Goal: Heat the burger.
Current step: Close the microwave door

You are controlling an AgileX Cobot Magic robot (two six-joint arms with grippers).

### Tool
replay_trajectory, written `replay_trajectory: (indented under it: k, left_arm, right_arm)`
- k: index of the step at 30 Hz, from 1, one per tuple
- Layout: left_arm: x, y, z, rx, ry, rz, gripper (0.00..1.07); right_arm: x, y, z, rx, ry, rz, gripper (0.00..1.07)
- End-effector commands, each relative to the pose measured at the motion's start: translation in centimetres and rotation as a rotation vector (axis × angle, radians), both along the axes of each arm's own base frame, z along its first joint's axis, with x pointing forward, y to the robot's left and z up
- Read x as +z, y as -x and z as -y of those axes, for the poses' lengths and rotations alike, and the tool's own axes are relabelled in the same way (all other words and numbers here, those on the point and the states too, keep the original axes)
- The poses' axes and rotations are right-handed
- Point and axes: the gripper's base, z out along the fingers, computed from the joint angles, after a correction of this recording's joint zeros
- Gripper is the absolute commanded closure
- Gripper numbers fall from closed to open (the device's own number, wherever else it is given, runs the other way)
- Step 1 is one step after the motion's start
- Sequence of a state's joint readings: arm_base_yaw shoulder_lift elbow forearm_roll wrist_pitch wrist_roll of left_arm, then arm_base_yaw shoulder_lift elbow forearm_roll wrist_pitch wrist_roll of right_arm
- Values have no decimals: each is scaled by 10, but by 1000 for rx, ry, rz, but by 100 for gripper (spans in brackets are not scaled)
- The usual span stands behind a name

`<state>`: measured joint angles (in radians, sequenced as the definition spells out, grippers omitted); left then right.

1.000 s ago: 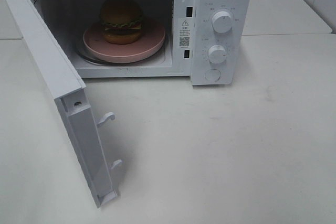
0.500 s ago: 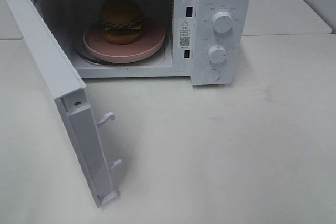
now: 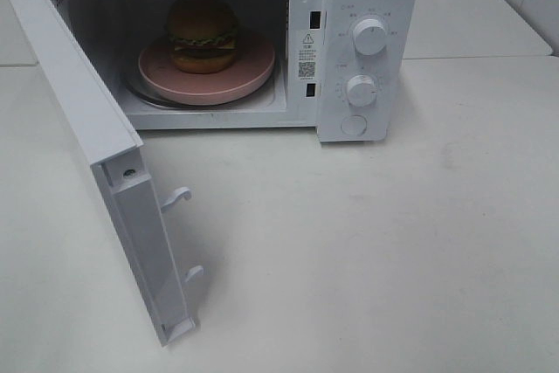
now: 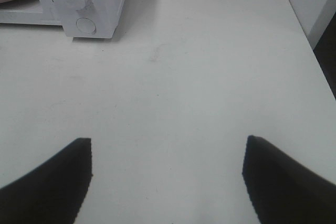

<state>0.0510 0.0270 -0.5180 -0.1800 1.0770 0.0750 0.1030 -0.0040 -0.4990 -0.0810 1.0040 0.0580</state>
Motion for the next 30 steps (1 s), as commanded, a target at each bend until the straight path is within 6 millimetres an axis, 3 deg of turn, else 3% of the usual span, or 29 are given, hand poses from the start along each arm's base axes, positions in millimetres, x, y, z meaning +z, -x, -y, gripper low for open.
replay_trajectory:
  k: [1,30]
  left_arm:
    - [0,0,0,-6,3,9,9]
    - [0,0,0,-6,3,9,9]
  right_arm:
    - [0,4,0,-10,-12,31,31]
    - [0,4,0,-10,-13,31,31]
